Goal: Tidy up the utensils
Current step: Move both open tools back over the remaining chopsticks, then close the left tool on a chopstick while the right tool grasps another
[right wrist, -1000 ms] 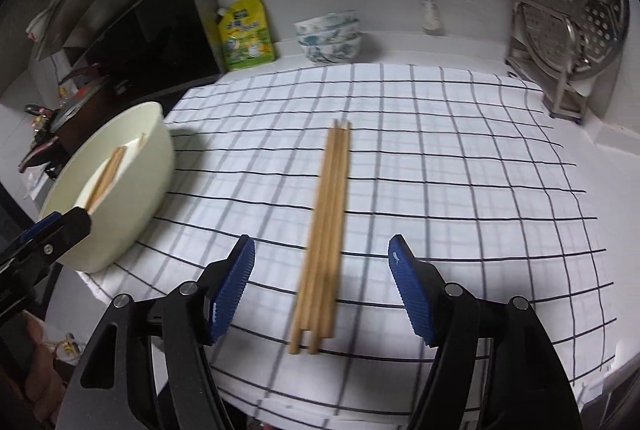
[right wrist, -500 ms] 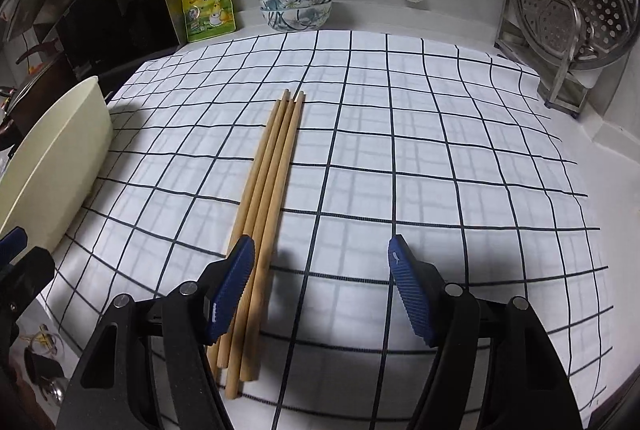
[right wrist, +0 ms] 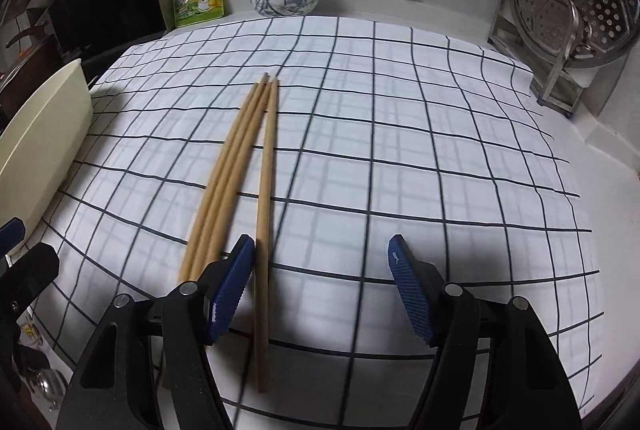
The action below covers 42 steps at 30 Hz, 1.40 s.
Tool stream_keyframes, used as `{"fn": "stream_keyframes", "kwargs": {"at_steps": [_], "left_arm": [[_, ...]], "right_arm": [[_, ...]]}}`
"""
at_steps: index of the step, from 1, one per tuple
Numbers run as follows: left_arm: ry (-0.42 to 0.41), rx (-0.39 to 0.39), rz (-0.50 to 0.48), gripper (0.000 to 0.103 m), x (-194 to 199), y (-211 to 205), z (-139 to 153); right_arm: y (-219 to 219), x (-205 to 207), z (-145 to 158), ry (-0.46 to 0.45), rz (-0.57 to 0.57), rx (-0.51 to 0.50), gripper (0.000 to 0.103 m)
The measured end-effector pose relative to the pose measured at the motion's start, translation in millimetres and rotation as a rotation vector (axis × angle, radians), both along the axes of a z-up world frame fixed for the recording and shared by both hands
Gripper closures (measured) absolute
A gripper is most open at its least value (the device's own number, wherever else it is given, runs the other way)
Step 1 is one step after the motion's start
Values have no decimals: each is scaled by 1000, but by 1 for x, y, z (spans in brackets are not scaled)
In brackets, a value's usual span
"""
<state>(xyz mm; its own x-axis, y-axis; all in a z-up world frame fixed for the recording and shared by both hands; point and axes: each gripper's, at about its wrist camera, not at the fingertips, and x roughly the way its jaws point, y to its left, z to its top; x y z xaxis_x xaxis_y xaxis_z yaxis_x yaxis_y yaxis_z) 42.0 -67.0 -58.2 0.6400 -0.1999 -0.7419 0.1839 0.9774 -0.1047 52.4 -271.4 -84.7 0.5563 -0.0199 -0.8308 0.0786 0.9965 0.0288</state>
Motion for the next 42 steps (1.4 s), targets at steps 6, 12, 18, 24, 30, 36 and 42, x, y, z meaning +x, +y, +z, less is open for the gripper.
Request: {"fn": "stream_keyframes", "kwargs": {"at_steps": [6,12,18,24,30,36,42], "left_arm": [[24,7,-26,8,11,-21,-9],[49,26,-48,8,24,-44,-20],[72,56,-60,8,31,-57,-30],[79,82,-61,8,34,-60,-36],[82,91,-54,6,36,-61,-37],[82,123,-52,5,38,-65,-37],[72,130,-32,6,37,-51,-37]], "right_arm": [[-20,-4,1,-5,-32,30,37],[-44,-7,0,-15,-75,5,37],[-55,-9,5,-45,-75,63,37],[-55,-9,5,-46,-71,78,37],[-56,-9,5,-50,-74,89,37],[-60,-10,6,-56,-87,102,37],[-58,-11,6,-57,-80,98,37]]}}
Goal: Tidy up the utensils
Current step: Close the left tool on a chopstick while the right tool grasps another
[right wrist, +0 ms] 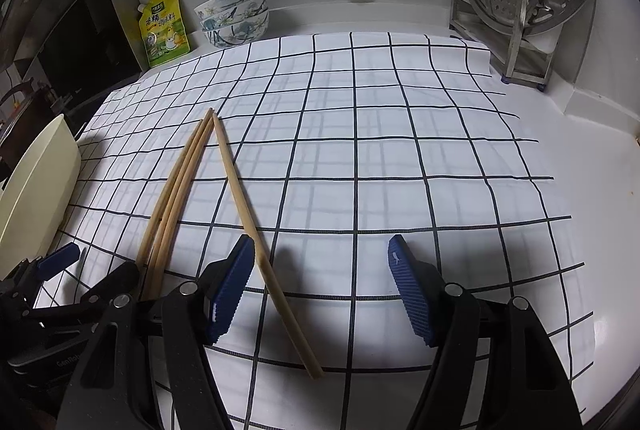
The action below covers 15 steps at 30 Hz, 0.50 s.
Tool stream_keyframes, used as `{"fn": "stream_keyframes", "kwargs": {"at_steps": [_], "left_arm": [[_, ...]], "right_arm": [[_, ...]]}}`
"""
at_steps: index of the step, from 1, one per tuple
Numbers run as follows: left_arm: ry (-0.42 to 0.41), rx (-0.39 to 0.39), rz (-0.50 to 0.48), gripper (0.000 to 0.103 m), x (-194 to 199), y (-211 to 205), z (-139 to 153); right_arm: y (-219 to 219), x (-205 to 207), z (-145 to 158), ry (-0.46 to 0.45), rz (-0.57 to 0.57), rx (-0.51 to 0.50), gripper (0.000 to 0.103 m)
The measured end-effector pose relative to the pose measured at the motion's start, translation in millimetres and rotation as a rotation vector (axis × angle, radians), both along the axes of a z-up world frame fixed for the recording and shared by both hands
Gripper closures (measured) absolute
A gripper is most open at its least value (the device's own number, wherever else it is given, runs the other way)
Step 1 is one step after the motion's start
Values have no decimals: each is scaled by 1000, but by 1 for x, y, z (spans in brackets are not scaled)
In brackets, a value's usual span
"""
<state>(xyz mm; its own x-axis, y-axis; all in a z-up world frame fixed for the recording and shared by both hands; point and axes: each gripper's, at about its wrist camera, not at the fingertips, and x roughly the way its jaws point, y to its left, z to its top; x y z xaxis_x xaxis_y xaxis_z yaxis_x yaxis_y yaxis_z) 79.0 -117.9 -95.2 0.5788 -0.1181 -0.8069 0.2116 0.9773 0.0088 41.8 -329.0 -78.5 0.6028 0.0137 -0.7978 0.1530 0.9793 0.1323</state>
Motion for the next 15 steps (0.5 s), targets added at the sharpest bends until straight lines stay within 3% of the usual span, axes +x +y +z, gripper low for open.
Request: {"fn": "stream_keyframes", "kwargs": {"at_steps": [8,15], "left_arm": [[7,-28,22,6,3,17,0],[8,3,-1,6,18,6,-3]], "right_arm": [[14,5,0,10,40,-39,37],[28,19,1,10,56,-122,37]]}}
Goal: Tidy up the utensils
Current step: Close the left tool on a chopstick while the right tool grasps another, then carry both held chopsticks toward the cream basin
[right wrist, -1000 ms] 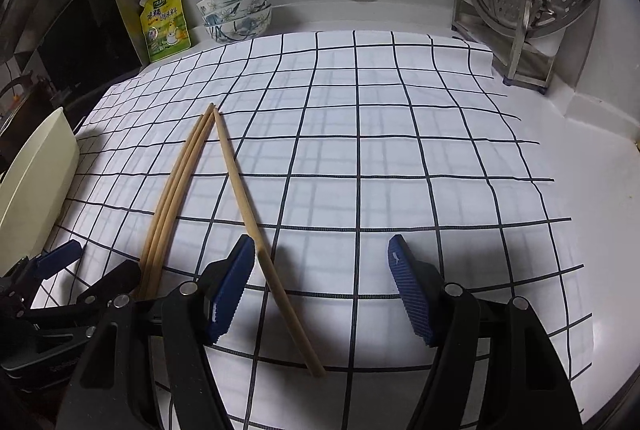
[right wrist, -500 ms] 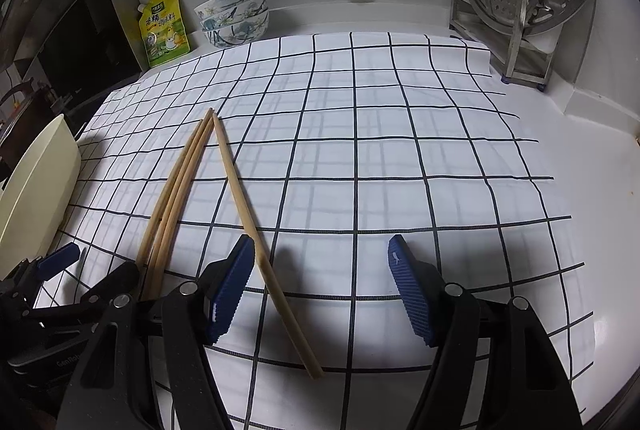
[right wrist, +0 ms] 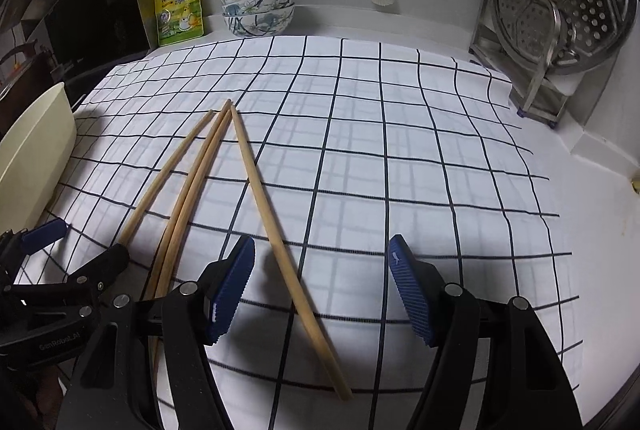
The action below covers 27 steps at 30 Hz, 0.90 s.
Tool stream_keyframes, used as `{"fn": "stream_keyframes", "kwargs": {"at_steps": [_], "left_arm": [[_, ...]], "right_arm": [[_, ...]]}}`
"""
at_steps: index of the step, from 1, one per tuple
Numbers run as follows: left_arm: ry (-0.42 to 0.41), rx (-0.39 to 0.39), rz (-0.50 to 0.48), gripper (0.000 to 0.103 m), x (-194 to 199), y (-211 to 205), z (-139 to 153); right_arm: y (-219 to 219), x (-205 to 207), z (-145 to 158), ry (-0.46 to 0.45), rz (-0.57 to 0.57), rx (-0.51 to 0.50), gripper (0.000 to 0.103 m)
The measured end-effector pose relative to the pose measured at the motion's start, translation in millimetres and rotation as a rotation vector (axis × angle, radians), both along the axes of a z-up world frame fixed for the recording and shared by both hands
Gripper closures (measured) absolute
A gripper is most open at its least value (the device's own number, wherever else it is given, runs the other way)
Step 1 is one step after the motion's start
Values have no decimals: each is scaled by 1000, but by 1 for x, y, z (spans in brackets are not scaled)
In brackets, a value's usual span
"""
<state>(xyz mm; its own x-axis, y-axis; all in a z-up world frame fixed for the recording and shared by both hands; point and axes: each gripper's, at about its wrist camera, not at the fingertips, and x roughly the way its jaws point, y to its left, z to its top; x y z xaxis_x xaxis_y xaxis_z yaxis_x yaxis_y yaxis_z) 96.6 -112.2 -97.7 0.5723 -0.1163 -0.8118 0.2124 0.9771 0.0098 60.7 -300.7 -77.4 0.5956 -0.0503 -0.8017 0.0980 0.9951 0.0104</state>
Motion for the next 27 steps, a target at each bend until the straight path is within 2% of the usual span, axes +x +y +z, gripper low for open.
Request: {"fn": "stream_keyframes", "kwargs": {"at_steps": [5,6,8,9,10,12,14,15,20,27], "left_arm": [[4,2,-8,8,7,-4,0],[2,-3,-11,10,7,-4,0],[-11,-5,-21,26,6,-6,2],[-16,-5,-30,31,4,-8,3],[-17,-9,-40,41,4,-10,4],[-17,-20,-56,59,2,-12,7],[-15,-31,-68,89,0,-13,8],[-8,-42,-73,94,0,-12,8],[12,-70,-76,96,-4,-6,9],[13,-86,-88,96,-12,1,15]], "right_arm": [[4,7,-9,33,12,-17,37],[4,6,-8,27,14,-18,41],[6,6,-8,25,33,0,54],[8,5,-8,21,42,9,64],[11,5,-7,20,49,-2,77],[16,4,-6,17,73,-6,92],[16,3,-6,15,75,-2,96],[14,2,-6,15,72,14,96],[1,-1,-5,13,40,118,97],[-3,-9,4,-16,15,152,97]]}}
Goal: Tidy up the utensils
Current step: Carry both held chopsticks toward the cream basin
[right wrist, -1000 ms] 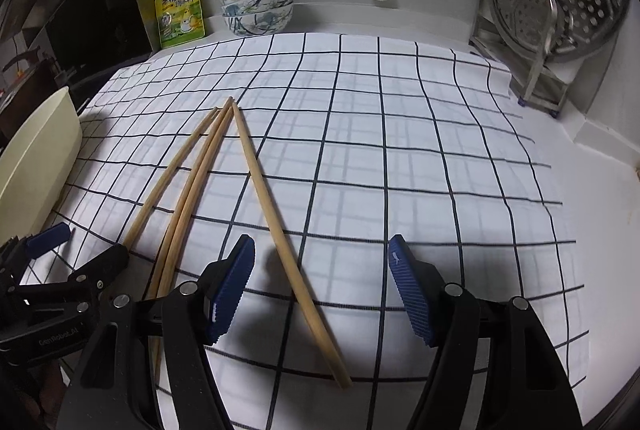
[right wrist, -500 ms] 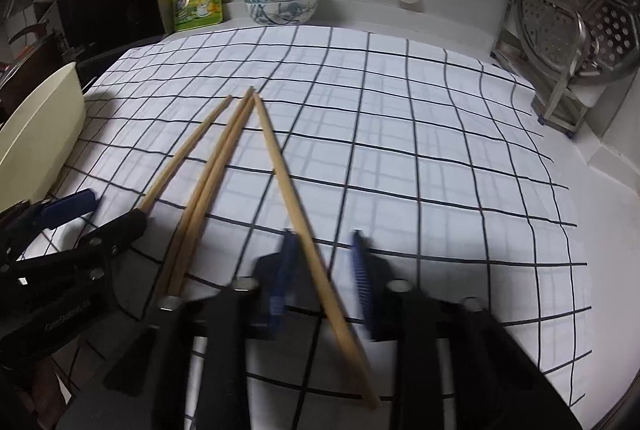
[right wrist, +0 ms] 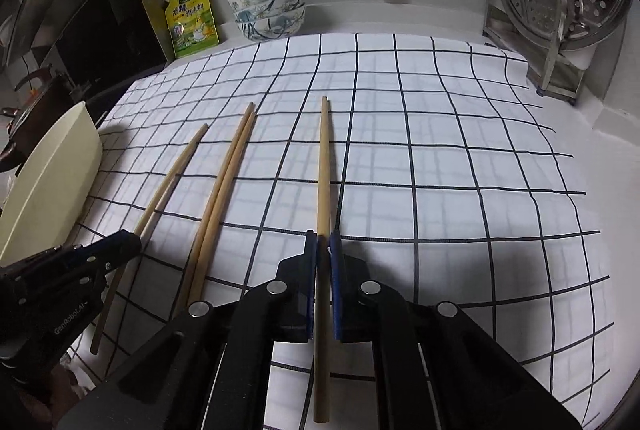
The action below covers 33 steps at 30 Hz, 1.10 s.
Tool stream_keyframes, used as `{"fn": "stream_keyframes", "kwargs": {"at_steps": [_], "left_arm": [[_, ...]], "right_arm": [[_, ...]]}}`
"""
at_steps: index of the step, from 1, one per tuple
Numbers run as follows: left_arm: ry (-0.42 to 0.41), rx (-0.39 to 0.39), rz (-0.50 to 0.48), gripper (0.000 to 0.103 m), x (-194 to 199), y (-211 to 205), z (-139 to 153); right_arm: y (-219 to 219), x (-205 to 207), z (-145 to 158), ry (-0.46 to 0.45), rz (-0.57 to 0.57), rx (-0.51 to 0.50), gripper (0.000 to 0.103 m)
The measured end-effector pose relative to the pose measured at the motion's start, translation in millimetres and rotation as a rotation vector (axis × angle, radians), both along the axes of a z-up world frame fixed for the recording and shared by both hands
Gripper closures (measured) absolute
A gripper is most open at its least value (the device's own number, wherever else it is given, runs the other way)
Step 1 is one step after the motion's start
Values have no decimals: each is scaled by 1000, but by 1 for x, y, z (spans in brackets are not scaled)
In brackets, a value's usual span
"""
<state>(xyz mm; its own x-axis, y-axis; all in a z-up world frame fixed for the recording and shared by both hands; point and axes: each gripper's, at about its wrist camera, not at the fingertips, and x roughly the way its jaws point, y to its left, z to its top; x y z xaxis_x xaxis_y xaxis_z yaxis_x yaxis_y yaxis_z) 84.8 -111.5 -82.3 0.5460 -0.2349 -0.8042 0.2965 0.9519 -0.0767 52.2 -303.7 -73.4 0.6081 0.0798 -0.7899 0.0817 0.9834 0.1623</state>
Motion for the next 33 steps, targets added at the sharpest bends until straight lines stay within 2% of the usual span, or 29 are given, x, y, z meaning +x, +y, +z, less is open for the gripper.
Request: {"fn": "stream_keyframes", "kwargs": {"at_steps": [6,18,26,33], "left_arm": [[-13,-23,1,96,-6,10,15],[-117,-88,28,96,-20,64,71],[-201,-148,71,96,-29,116,100],[-247,-171,153,96,-27,172,110]], "right_arm": [[1,-9,15,-43,-19,36,97],[42,-23,57,-150,-19,109,97],[92,-19,91,-194,49,74,97],[152,0,105,-210,150,87,97]]}}
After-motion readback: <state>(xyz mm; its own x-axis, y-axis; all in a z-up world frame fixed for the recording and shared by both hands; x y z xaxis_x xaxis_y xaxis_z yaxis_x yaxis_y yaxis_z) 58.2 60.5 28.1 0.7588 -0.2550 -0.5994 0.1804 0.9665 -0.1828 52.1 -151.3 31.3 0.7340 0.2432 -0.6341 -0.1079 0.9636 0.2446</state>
